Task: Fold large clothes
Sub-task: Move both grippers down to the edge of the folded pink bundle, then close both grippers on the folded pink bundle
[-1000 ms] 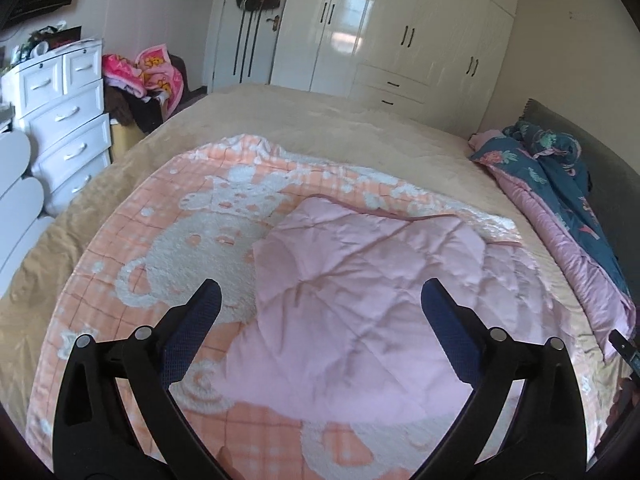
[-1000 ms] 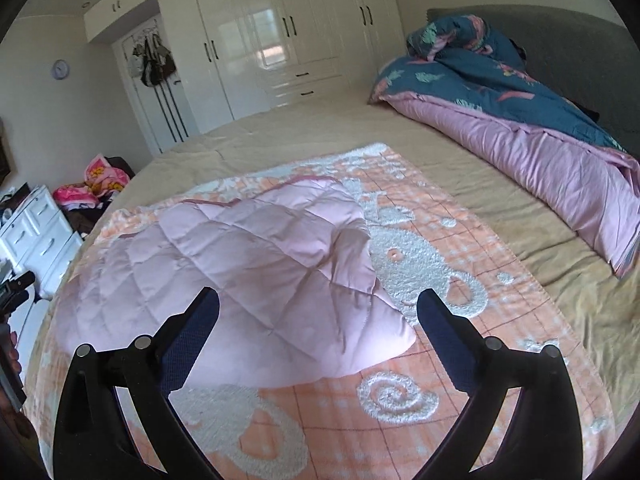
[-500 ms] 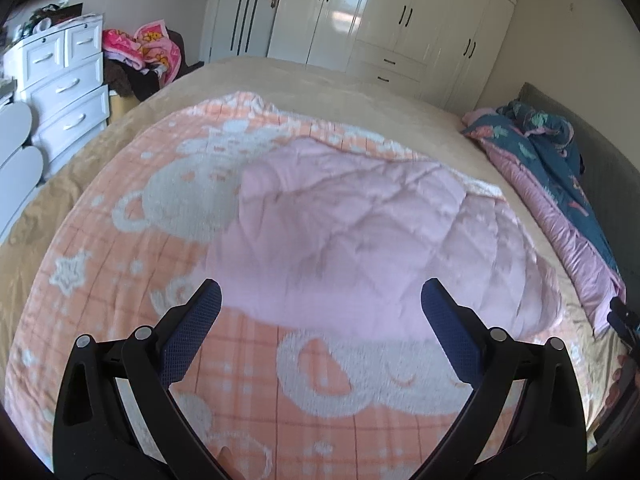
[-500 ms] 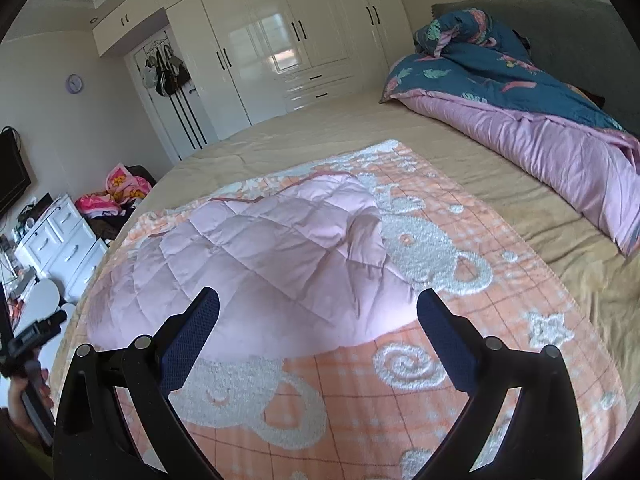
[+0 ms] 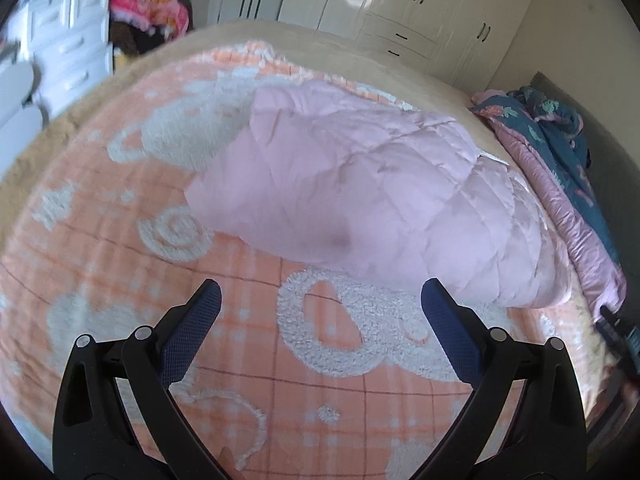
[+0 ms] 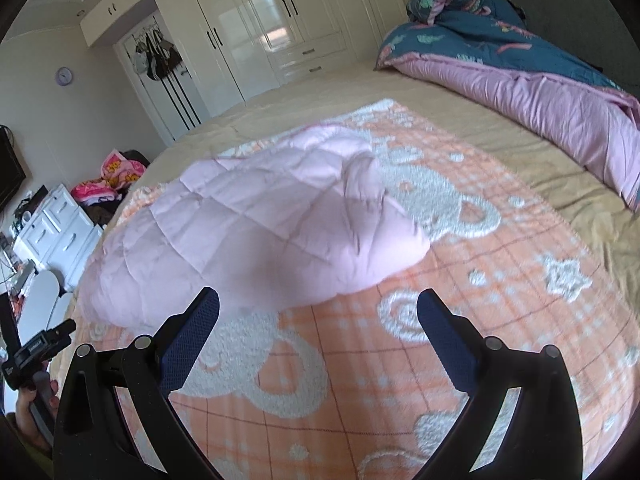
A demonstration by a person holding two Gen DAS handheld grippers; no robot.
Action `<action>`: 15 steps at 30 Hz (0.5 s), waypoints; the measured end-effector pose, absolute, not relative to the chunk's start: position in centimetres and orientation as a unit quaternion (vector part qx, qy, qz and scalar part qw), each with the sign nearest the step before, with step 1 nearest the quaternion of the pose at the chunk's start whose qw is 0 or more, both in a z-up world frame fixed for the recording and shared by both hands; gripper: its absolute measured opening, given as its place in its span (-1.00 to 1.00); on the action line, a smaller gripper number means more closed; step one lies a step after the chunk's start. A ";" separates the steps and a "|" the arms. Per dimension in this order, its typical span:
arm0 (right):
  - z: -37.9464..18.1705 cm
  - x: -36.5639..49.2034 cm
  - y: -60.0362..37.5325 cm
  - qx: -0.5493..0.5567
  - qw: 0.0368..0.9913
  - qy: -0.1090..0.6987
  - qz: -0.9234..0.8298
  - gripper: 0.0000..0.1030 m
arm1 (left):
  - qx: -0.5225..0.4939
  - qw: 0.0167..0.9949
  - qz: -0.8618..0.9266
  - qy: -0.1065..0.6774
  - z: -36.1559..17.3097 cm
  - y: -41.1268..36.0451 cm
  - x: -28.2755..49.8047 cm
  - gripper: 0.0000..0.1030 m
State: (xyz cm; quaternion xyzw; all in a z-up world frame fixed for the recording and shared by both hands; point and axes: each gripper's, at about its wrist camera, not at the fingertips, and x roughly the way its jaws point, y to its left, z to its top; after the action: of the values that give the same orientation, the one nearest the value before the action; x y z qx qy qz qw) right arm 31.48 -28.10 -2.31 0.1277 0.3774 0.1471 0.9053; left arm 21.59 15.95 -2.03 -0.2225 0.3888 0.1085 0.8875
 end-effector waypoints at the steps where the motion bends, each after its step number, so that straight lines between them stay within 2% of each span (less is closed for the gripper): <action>1: -2.7 31.6 -28.0 0.130 0.903 0.382 0.148 0.92 | -0.244 0.882 0.101 0.391 -2.7 16.4 21.8 0.82; 8: -5.6 33.4 -26.6 0.149 0.887 0.416 0.134 0.92 | -0.381 0.834 0.070 0.393 -6.4 19.0 23.2 0.82; 15: -7.8 37.2 -27.1 0.235 0.866 0.425 0.114 0.92 | -0.468 0.807 0.058 0.356 -8.3 21.4 25.1 0.82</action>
State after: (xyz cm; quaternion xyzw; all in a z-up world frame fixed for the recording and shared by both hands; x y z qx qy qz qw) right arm 37.22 -27.10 -7.84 0.2351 0.4255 0.1140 0.8664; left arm 25.09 21.38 -8.30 -0.4679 0.3560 0.0582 0.8068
